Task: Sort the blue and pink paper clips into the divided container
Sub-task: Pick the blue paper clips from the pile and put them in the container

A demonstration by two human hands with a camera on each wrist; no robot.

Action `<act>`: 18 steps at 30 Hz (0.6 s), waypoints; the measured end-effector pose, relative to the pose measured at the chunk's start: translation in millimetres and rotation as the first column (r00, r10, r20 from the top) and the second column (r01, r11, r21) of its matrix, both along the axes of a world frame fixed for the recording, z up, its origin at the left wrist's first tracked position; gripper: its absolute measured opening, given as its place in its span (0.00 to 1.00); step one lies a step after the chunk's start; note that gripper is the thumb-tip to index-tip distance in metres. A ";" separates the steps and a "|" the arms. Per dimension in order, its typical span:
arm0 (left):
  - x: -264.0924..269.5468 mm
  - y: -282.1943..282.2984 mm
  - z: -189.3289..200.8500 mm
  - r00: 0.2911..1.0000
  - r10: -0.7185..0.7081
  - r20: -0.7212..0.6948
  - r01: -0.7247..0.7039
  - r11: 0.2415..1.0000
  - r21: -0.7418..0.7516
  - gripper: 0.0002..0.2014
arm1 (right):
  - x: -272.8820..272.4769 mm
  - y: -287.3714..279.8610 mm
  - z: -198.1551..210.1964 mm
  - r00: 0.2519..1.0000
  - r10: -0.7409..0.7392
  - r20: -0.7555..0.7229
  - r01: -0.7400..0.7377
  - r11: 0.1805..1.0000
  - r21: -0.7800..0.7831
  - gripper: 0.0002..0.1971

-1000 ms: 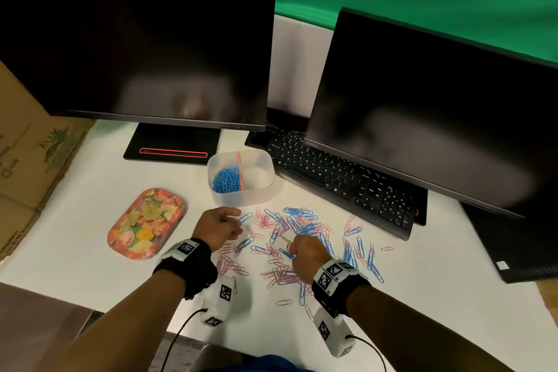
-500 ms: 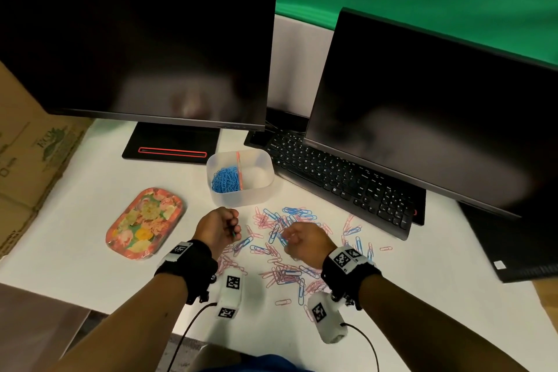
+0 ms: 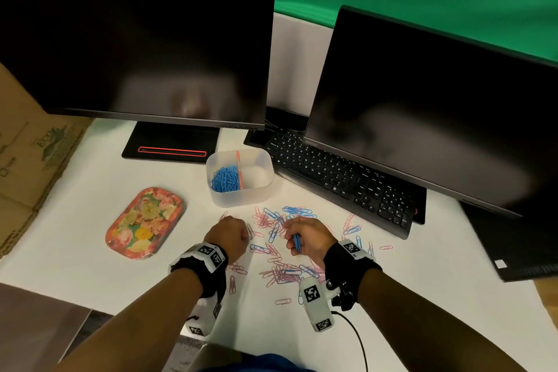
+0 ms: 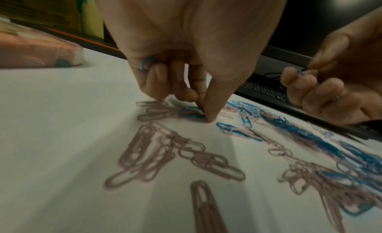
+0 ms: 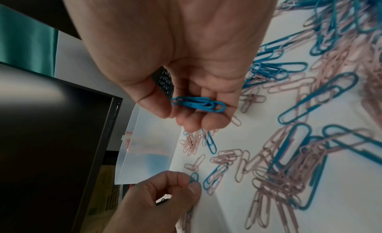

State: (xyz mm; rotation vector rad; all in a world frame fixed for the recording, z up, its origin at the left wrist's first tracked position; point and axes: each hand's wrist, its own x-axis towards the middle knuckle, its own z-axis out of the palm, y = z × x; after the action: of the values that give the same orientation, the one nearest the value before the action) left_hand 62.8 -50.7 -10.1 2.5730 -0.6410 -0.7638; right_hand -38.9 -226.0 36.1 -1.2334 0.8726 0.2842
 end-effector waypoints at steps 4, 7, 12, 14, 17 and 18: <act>1.1 0.3 8.3 0.988 0.111 -0.105 -0.125 0.982 -0.141 0.05 | 3.8 -0.7 2.7 0.999 -0.020 -0.035 0.020 1.000 0.014 0.03; 4.9 2.5 20.1 0.917 0.224 -0.331 -0.326 0.898 -0.295 0.06 | 10.7 1.4 9.4 0.998 -0.021 -0.051 0.023 0.999 0.034 0.02; 14.2 7.0 39.0 0.486 0.270 -0.831 -0.802 0.515 -0.302 0.11 | 34.2 13.0 33.5 0.999 -0.019 -0.047 0.024 0.994 0.104 0.03; 20.1 6.3 46.5 0.375 0.209 -0.903 -0.878 0.392 -0.274 0.09 | 49.5 20.1 44.9 1.000 -0.016 -0.013 0.017 0.991 0.136 0.03; 32.1 2.3 58.0 0.309 0.181 -0.934 -0.927 0.275 -0.254 0.08 | 79.7 31.5 63.6 0.998 0.020 0.060 -0.026 0.994 0.103 0.04; 35.7 0.1 61.1 0.305 0.168 -0.938 -0.933 0.250 -0.258 0.09 | 90.4 36.3 70.7 0.997 0.041 0.073 -0.046 0.996 0.071 0.05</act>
State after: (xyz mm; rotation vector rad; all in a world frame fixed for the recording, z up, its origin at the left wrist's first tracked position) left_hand 98.5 -50.7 51.0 1.1038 0.3965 -0.8449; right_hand 51.5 -189.7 106.8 -1.1888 0.7682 0.3028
